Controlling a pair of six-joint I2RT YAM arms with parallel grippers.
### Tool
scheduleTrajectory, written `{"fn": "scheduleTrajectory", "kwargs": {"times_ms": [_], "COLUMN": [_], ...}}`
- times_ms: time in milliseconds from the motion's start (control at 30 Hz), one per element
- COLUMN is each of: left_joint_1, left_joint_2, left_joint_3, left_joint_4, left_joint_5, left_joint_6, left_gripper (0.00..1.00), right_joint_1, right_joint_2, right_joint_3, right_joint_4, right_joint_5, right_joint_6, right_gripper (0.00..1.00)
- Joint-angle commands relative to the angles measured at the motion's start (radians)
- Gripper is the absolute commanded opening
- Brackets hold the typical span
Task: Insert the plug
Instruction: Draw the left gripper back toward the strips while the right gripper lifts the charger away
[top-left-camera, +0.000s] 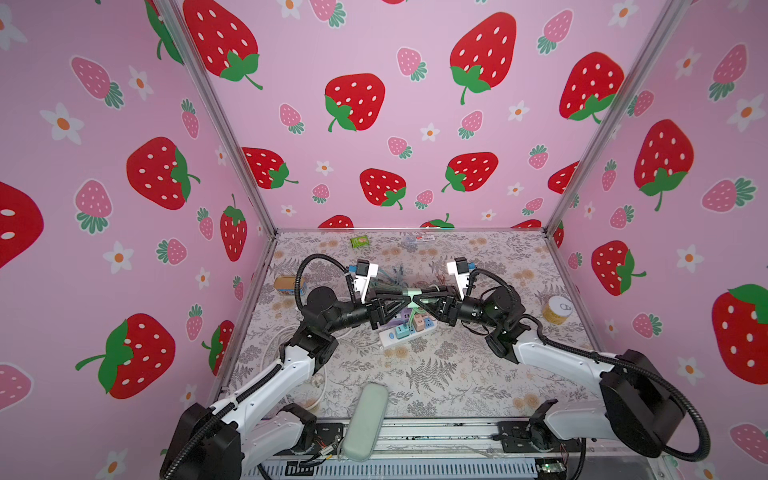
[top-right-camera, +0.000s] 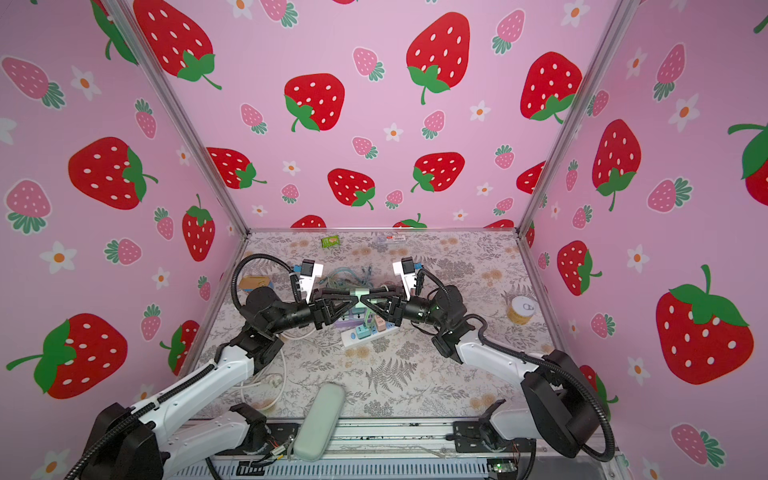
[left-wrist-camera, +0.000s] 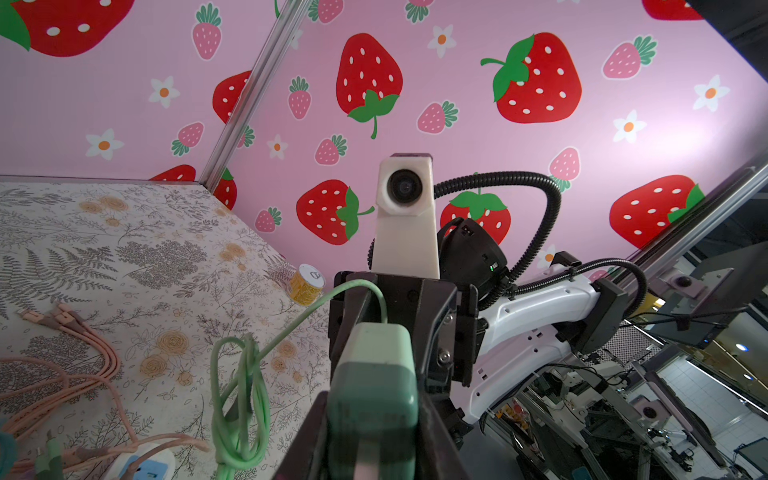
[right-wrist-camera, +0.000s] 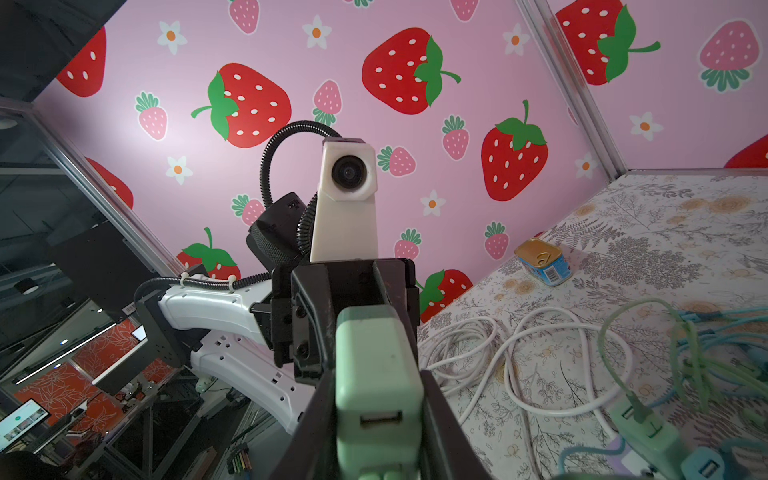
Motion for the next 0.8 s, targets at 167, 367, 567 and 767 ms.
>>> {"fn": "scheduleTrajectory", "kwargs": {"times_ms": [167,367,567,767], "left_joint_1": [-0.001,0.001,0.007,0.017], "left_joint_2": [-0.008,-0.060,-0.123,-0.167], "left_joint_3": [0.045,0.044,0.009,-0.022], "left_joint_4": [-0.145,-0.233,-0.315,-0.459], "left_joint_5": [-0.040,-0.046,-0.080,-0.158], "left_joint_6": [0.041,0.085,0.121,0.167], "left_gripper": [0.47,0.53,0.56,0.58], "right_joint_1": [-0.055,-0.125,-0.210,-0.270], "right_joint_2": [-0.113,-0.168,-0.177,-0.161], "right_joint_3": [0.083,0.174,0.263,0.352], "right_joint_4": [-0.182,-0.401,-0.503,-0.605], "right_joint_5": [-0.022,-0.037,-0.075,-0.082], "right_joint_6": [-0.114,-0.246,-0.296,-0.373], "right_gripper": [0.08,0.07,0.08,0.07]}}
